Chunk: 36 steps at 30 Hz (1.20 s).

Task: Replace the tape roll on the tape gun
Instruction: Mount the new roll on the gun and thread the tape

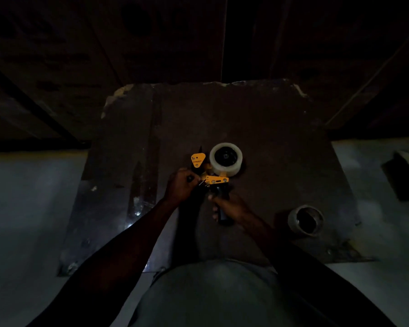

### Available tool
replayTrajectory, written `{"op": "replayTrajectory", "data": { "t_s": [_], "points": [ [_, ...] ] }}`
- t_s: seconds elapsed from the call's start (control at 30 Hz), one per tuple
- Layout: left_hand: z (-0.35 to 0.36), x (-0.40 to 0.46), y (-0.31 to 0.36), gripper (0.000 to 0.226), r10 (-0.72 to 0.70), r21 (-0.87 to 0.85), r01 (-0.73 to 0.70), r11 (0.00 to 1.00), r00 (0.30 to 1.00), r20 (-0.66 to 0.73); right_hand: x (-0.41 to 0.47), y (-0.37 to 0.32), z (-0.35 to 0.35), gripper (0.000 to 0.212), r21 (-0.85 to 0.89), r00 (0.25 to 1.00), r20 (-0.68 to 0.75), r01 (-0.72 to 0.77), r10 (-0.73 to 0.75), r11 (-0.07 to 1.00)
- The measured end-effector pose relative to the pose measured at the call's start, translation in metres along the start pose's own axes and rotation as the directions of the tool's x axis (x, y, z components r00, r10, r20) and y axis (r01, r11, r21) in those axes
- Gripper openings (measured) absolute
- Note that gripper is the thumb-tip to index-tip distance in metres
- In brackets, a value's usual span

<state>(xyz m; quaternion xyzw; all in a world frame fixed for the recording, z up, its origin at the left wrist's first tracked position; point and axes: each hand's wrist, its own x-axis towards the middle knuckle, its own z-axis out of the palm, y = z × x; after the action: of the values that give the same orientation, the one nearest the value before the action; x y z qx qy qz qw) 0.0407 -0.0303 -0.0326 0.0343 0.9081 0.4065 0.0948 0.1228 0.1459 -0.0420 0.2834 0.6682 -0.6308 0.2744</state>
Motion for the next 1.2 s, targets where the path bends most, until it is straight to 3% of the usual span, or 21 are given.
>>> {"op": "replayTrajectory", "data": {
  "t_s": [0.1, 0.23, 0.4, 0.6, 0.7, 0.83, 1.03, 1.13, 1.2],
  "points": [
    [-0.002, -0.002, 0.001, 0.010, 0.009, 0.017, -0.010, 1.000, 0.999, 0.041, -0.005, -0.012, 0.007, 0.010, 0.176, 0.995, 0.057, -0.095, 0.087, 0.980],
    [-0.008, -0.003, -0.002, 0.023, 0.014, 0.014, -0.015, 1.000, 0.997, 0.081, -0.010, -0.015, 0.007, 0.013, 0.150, 0.997, 0.040, -0.075, 0.070, 0.986],
    [-0.015, -0.011, -0.001, 0.010, 0.015, 0.018, -0.017, 1.000, 0.991, 0.130, -0.016, -0.013, 0.007, 0.008, 0.147, 0.999, 0.013, -0.052, 0.050, 0.988],
    [-0.024, -0.025, -0.017, 0.028, 0.024, -0.048, -0.019, 0.999, 0.994, 0.111, -0.018, -0.011, 0.002, 0.012, 0.154, 0.999, 0.015, -0.051, 0.049, 0.987],
    [-0.035, -0.033, -0.030, 0.015, -0.018, -0.085, 0.029, 0.996, 0.992, 0.121, -0.019, -0.013, 0.002, 0.011, 0.174, 1.000, 0.000, -0.031, 0.031, 0.984],
    [-0.045, -0.028, -0.038, 0.017, -0.035, -0.032, 0.039, 0.999, 0.991, 0.131, -0.020, -0.014, 0.001, 0.013, 0.187, 1.000, -0.006, -0.023, 0.025, 0.982],
    [-0.060, -0.024, -0.037, 0.022, 0.061, 0.125, -0.085, 0.989, 0.982, 0.179, -0.022, -0.014, -0.003, 0.011, 0.157, 0.999, 0.015, -0.051, 0.049, 0.986],
    [-0.065, -0.013, -0.039, 0.044, 0.095, 0.133, -0.116, 0.984, 0.984, 0.153, -0.023, -0.012, -0.004, 0.013, 0.129, 0.998, 0.020, -0.062, 0.060, 0.990],
    [-0.070, -0.001, -0.042, 0.043, 0.049, 0.144, -0.075, 0.987, 0.983, 0.177, -0.024, -0.010, -0.006, 0.012, 0.111, 0.998, 0.029, -0.060, 0.057, 0.992]
  ]
}}
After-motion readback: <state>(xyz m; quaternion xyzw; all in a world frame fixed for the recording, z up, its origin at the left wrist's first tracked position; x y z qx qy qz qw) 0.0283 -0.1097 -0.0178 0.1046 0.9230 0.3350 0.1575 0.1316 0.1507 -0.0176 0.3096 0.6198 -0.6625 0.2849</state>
